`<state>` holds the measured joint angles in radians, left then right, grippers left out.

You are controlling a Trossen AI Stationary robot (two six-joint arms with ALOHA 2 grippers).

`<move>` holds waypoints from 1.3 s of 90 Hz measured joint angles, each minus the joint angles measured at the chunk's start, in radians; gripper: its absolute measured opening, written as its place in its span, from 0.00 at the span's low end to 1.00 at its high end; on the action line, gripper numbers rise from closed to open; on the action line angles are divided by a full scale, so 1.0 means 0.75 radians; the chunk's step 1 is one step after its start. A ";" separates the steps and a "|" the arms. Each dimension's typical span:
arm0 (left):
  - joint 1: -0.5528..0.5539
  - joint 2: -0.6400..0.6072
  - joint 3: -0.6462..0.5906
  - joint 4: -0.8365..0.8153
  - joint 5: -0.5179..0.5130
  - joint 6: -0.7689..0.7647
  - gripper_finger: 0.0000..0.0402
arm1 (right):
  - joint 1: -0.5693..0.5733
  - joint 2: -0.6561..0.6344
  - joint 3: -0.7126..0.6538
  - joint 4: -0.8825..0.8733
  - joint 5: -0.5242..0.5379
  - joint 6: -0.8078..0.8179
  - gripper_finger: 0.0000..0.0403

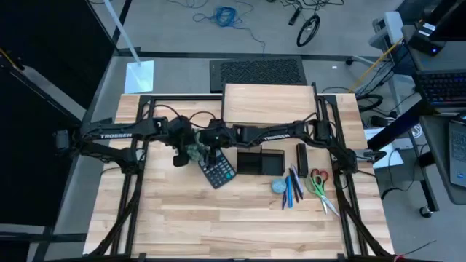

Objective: Pick and place office supplies into organizer
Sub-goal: Remove the gray patterned vase plant from the wooden shelf

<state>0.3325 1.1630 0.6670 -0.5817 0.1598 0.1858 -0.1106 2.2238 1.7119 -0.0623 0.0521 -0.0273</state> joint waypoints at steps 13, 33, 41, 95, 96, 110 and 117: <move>-0.004 0.000 0.000 -0.006 0.012 -0.029 0.97 | 0.001 0.001 0.000 0.005 0.001 0.000 0.73; -0.008 0.000 0.000 -0.003 0.021 -0.040 0.99 | 0.001 0.002 0.000 0.007 -0.004 0.000 0.73; -0.008 0.000 0.000 -0.003 0.022 -0.042 1.00 | 0.001 0.003 0.000 0.007 -0.005 0.000 0.73; -0.016 -0.159 0.001 -0.113 -0.014 0.005 1.00 | 0.002 0.004 0.000 0.009 -0.008 -0.004 0.73; -0.016 -0.163 0.001 -0.116 -0.017 0.005 1.00 | 0.002 0.004 0.000 0.009 -0.008 -0.004 0.73; -0.017 -0.217 0.001 -0.155 -0.046 0.007 1.00 | 0.002 0.005 0.000 0.006 -0.005 -0.004 0.73; -0.017 -0.247 0.001 -0.167 -0.052 0.007 1.00 | 0.002 0.005 0.000 0.014 -0.003 -0.004 0.73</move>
<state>0.3200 0.9780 0.6674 -0.7068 0.1207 0.1909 -0.1093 2.2276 1.7119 -0.0515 0.0500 -0.0303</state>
